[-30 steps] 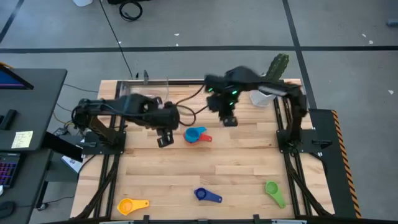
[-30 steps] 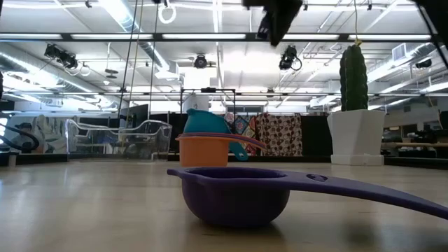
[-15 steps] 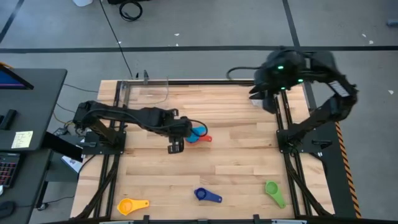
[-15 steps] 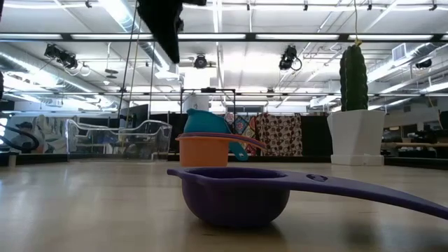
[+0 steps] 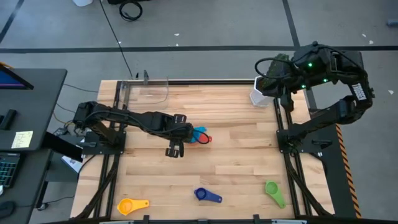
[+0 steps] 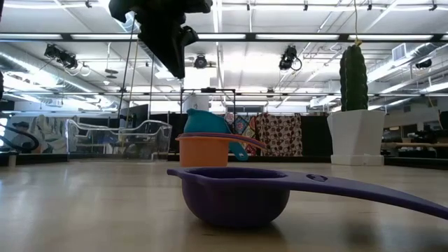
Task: Nest measuring cups in basket
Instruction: Stack the light blue nest measuring cup on top of the red nest measuring cup
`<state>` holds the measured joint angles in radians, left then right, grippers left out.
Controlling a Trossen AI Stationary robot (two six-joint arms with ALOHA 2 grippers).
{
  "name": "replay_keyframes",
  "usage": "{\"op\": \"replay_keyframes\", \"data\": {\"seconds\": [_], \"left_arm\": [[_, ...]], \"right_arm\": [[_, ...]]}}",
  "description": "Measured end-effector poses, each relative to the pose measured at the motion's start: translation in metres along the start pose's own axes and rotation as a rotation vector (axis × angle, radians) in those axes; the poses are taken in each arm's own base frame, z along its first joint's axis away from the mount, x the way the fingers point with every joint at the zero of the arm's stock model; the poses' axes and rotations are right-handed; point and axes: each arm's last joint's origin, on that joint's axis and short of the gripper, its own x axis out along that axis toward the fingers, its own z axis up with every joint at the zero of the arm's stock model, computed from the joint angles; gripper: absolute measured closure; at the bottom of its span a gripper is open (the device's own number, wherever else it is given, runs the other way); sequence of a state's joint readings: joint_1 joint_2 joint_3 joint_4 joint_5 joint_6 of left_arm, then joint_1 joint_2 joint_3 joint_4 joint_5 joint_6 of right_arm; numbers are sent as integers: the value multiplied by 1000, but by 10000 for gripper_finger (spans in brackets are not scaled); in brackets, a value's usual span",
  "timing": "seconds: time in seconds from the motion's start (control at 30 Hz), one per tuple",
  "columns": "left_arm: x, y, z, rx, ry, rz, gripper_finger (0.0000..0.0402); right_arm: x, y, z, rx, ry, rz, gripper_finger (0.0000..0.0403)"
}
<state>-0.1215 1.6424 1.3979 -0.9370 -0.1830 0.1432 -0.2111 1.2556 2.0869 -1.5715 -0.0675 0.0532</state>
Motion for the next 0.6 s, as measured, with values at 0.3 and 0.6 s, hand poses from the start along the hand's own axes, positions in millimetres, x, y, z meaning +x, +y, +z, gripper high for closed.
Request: {"op": "replay_keyframes", "data": {"seconds": [0.3,0.6], "left_arm": [[0,0,3,-5,-28,-10,353],[15,3,8,56,-35,-26,294]], "right_arm": [[7,0,4,0,19,-1,299],[12,-1,6,-1,33,-1,299]]}}
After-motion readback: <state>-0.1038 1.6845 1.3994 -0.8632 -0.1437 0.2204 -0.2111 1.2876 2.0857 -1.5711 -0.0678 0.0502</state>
